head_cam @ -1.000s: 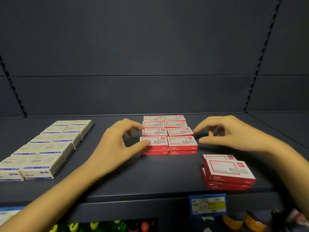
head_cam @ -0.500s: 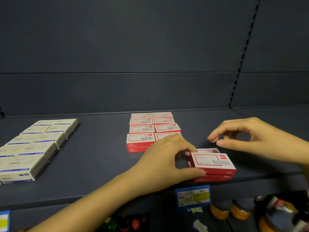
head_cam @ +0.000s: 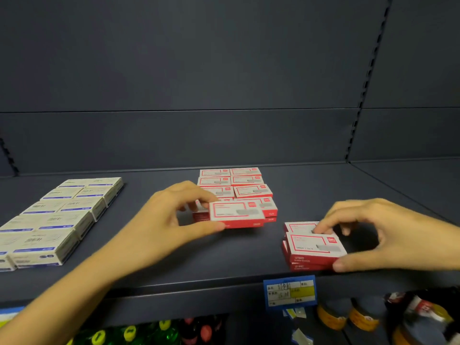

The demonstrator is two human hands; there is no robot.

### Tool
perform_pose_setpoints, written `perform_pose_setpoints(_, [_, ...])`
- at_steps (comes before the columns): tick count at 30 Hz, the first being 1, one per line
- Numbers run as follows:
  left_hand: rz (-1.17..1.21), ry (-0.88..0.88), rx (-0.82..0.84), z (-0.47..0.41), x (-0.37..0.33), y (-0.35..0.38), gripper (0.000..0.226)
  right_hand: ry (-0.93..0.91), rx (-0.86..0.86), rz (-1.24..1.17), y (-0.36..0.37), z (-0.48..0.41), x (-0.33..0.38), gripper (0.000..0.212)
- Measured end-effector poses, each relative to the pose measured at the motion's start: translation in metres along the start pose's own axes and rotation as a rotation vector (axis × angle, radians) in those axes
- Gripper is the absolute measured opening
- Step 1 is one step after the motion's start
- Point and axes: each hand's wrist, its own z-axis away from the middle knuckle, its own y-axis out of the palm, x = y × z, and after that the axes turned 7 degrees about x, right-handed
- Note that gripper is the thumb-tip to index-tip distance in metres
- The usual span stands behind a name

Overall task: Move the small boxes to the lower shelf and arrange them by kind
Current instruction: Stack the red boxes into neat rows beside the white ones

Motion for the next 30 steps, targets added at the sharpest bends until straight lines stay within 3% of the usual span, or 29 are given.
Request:
perform_pose_setpoints(15, [-0.03,-0.101,0.108,0.022,0.035,0.006,0.036,-0.005,0.017,0.121,-0.009,-0.038,0.033,0.055])
perform_pose_setpoints(22, [-0.024,-0.173,0.022,0.023,0.043,0.008,0.031,0.013,0.016,0.258,0.004,-0.061,0.04,0.049])
perform_pose_setpoints(30, [-0.052,-0.188,0.009,0.023,0.042,0.008,0.028,0.012,-0.045,0.243,0.018,-0.074,0.042,0.05])
